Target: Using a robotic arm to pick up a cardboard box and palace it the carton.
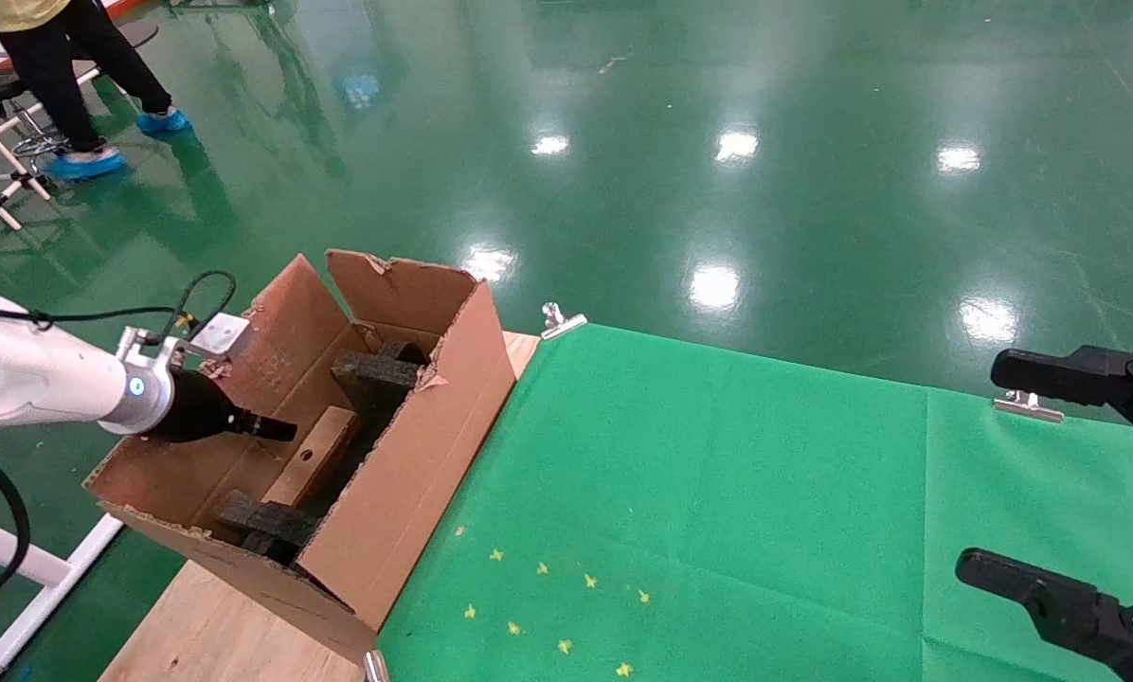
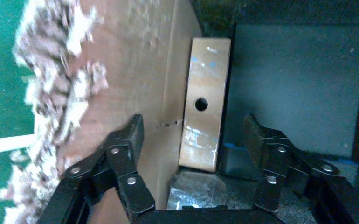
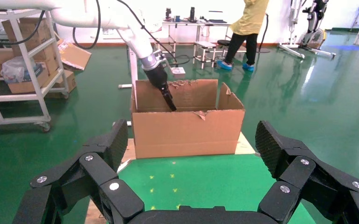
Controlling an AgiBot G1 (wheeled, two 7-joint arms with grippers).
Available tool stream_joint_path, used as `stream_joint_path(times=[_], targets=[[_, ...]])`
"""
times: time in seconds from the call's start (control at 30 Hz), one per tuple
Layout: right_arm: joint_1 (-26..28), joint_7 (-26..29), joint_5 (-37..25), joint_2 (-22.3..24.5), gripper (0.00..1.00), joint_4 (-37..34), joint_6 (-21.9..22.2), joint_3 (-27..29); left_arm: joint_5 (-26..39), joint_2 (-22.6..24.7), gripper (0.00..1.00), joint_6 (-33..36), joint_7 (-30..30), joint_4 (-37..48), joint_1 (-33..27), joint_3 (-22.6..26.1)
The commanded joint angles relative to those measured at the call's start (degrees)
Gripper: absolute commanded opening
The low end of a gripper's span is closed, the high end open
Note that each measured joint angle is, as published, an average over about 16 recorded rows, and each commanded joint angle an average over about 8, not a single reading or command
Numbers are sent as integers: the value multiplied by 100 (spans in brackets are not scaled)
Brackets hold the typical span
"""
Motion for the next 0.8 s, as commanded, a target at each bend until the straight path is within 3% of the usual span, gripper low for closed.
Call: stream_joint_path(times=[0.03, 0.27, 0.47, 0.8], targets=[[0, 0, 0, 0, 100, 0, 0, 0, -8, -13, 100, 11, 6, -10, -38, -6], [0, 0, 0, 0, 100, 0, 0, 0, -238, -250, 100, 350, 61, -273, -521, -168], [0, 0, 0, 0, 100, 0, 0, 0, -640, -634, 100, 1097, -49, -724, -1074, -437], [0, 0, 0, 0, 100, 0, 0, 0, -1629, -1288, 100, 2898, -1029, -1565, -1413, -967]])
